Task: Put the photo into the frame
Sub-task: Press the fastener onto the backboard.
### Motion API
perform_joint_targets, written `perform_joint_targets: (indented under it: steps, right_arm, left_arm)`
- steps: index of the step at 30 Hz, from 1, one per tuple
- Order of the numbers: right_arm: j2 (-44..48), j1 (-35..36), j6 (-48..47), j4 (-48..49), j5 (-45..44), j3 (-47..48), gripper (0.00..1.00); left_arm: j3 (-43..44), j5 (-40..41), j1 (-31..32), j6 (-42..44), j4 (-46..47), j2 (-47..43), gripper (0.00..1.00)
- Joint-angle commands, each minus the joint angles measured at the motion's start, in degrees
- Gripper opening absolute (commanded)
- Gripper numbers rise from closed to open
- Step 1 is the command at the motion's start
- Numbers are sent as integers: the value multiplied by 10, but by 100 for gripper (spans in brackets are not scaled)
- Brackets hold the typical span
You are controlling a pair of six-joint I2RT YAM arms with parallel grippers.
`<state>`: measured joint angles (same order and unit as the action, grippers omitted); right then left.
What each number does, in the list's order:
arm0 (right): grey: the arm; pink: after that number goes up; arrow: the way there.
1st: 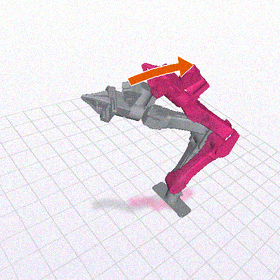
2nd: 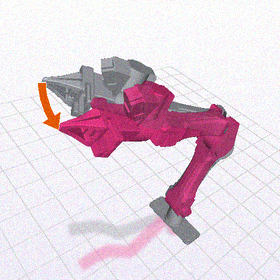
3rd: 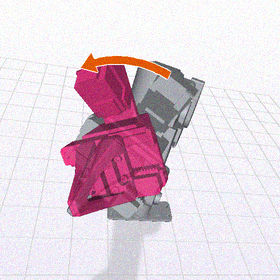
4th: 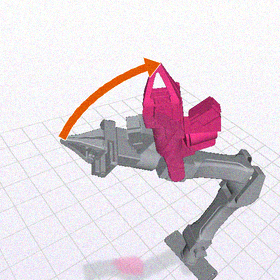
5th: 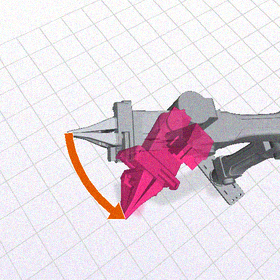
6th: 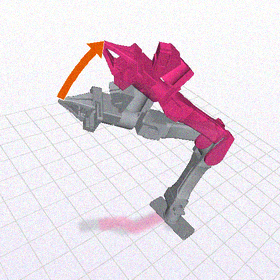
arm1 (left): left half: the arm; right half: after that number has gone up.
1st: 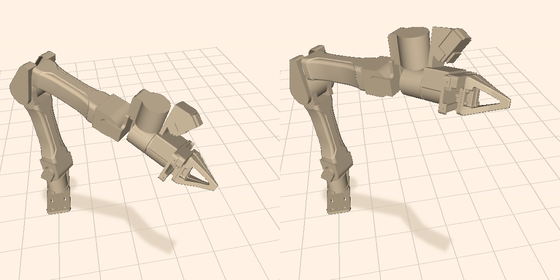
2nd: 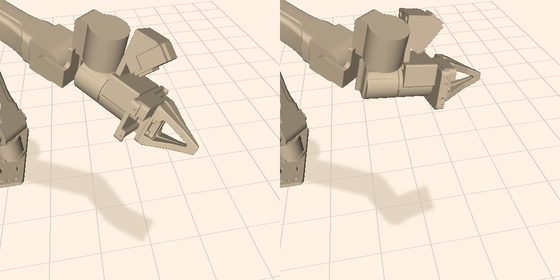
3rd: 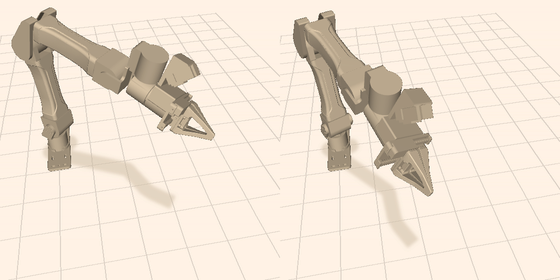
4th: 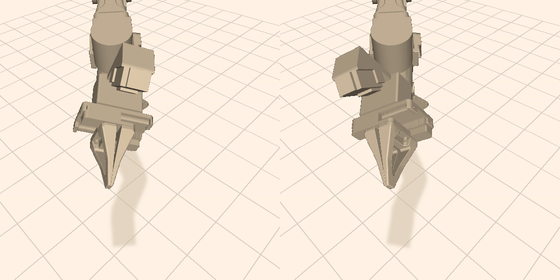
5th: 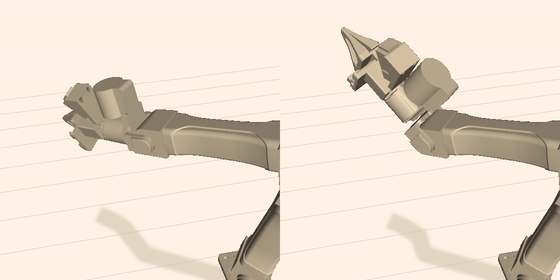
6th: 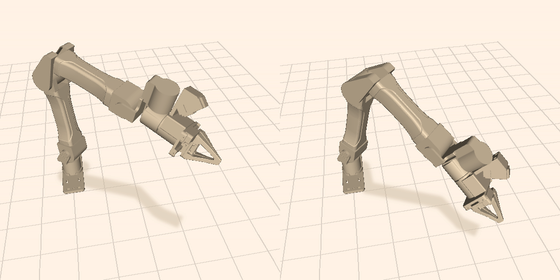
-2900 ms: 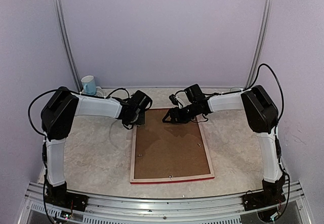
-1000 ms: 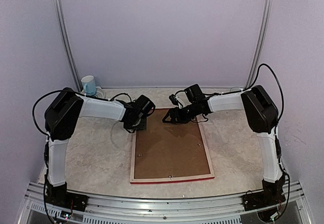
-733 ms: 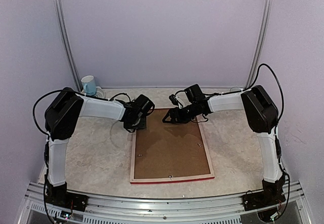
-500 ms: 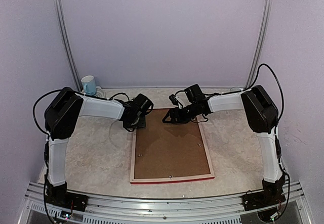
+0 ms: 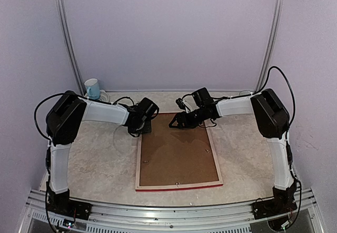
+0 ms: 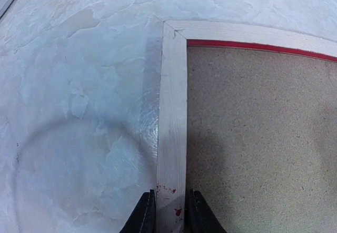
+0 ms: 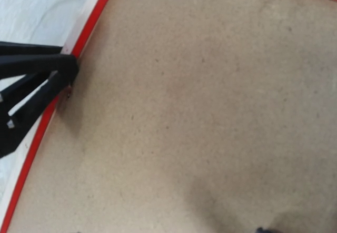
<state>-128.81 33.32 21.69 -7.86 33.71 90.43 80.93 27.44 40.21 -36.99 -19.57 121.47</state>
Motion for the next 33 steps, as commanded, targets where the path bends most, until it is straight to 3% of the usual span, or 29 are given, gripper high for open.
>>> perform_joint_targets:
  steps: [1, 6, 17, 21, 24, 28, 33]
  right_arm:
    - [-10, 4, -2, -17, -4, -13, 71]
    - [-9, 3, -2, -18, -5, -13, 71]
    - [49, -1, -29, -39, -32, -11, 80]
    - [93, -1, -44, -57, -57, -7, 87]
    - [130, -1, -58, -78, -101, -7, 99]
    - [156, -10, -74, -136, -209, 9, 99]
    - [168, -64, -56, -151, -212, -18, 99]
  left_arm:
    - [-16, -28, 2, 3, -9, 10, 18]
    - [-16, -21, 1, 3, -10, 6, 19]
    - [-20, 50, 3, 19, 21, -70, 40]
    - [-13, 62, 3, 32, 26, -98, 56]
    - [-16, 61, 4, 36, 28, -106, 74]
    - [-28, 58, 8, 38, 31, -102, 97]
    - [-54, 38, 14, 42, 55, -101, 99]
